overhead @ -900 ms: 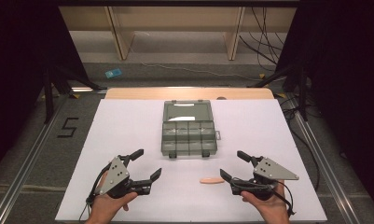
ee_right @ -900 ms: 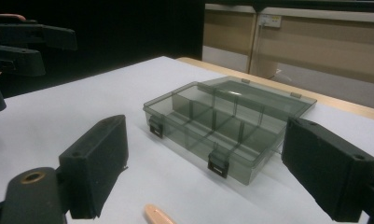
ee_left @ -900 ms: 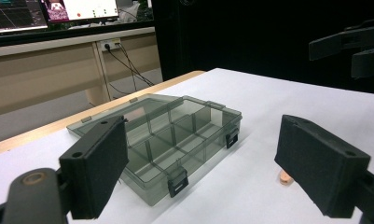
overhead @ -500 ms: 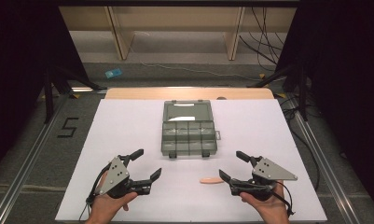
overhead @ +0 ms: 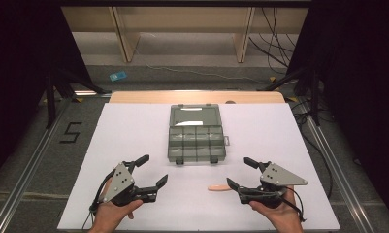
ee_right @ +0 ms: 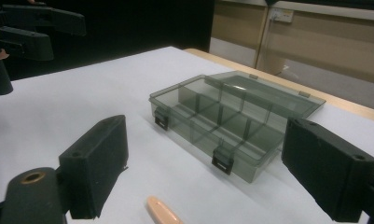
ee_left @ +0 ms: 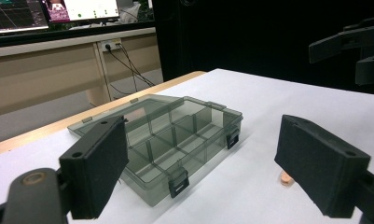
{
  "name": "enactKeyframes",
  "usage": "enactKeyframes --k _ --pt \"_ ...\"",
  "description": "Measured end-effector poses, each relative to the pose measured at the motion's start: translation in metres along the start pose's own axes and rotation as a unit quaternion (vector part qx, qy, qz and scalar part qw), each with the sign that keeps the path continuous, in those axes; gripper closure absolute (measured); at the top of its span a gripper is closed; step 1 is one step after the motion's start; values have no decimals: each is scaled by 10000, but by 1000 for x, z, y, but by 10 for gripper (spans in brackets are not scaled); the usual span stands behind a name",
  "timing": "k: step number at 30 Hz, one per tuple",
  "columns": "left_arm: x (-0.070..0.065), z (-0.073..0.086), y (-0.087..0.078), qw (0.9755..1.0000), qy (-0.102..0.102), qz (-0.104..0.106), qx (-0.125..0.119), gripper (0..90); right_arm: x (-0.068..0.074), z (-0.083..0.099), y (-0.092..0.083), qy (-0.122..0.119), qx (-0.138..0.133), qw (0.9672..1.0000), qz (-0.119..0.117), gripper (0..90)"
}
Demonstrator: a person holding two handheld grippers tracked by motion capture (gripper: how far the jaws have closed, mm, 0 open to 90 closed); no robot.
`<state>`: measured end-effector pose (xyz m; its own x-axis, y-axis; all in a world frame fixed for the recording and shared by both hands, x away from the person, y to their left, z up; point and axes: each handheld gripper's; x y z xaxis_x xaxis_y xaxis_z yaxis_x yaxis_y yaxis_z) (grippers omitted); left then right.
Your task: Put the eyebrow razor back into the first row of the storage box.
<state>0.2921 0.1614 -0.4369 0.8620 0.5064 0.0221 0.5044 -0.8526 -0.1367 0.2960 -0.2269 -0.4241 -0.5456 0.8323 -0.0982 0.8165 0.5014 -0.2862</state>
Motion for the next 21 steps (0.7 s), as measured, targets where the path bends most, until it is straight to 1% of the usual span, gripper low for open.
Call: enactKeyframes --k 1,2,3,4,5,6,7,8,9,10,11,13,14,15,16,17,18,19,20,21 --pt "0 0 0 10000 1 -1 3 161 0 -1 0 -36 88 9999 -54 157" --pt "0 0 0 10000 4 -1 5 161 0 -1 1 -100 37 9999 -43 157" --pt "0 0 0 10000 4 -2 7 161 -1 -2 2 -204 71 9997 -89 158" --pt "0 0 0 10000 7 -2 9 161 -1 -2 2 -204 71 9997 -89 158" --pt "0 0 0 10000 4 -2 7 161 1 -4 2 -172 162 9996 -174 158" --pt "0 0 0 10000 -2 -5 5 161 1 -5 3 -209 232 9992 -242 157" --pt "0 0 0 10000 -2 -8 5 161 0 -10 4 -423 269 9985 -239 158" --pt "0 0 0 10000 -2 -12 6 161 0 -10 4 -423 269 9985 -239 158" --pt "0 0 0 10000 -6 -12 6 161 0 -12 4 -461 354 9979 -288 158" --pt "0 0 0 10000 -10 -14 1 161 -1 -19 6 -640 480 9961 -376 161" --pt "0 0 0 10000 -3 -16 2 161 -1 -19 6 -640 480 9961 -376 161" --pt "0 1 0 10000 -7 -17 5 161 -1 -24 8 -898 701 9924 -454 177" --pt "1 1 0 10000 -5 -17 4 161 -1 -26 10 -1056 814 9897 -531 188" --pt "1 0 0 10000 -4 -11 1 161 0 -29 11 -1207 982 9858 -623 199" --pt "0 0 0 10000 1 -10 -1 161 1 -30 14 -1327 1081 9829 -674 205" --pt "0 0 0 10000 7 -5 -4 161 3 -32 19 -1490 1253 9777 -791 213" --pt "0 0 1 10000 7 -4 -6 161 3 -32 19 -1490 1253 9777 -791 213" --pt "0 0 1 10000 2 -6 -8 161 5 -34 23 -1618 1432 9723 -890 219" --pt "0 0 1 10000 -3 -5 -2 161 9 -36 30 -1852 1710 9626 -995 243" --pt "0 0 1 10000 -8 -7 -1 161 9 -36 30 -1852 1710 9626 -995 243"
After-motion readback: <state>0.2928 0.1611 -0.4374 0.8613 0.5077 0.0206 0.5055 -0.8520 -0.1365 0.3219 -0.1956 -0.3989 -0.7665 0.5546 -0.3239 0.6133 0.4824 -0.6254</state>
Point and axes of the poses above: each handheld gripper's, and its own axes: y roughly forward along the jaws, z roughly out of its underside, x roughly to its left, and after that the axes turned 15 degrees about z, right-handed
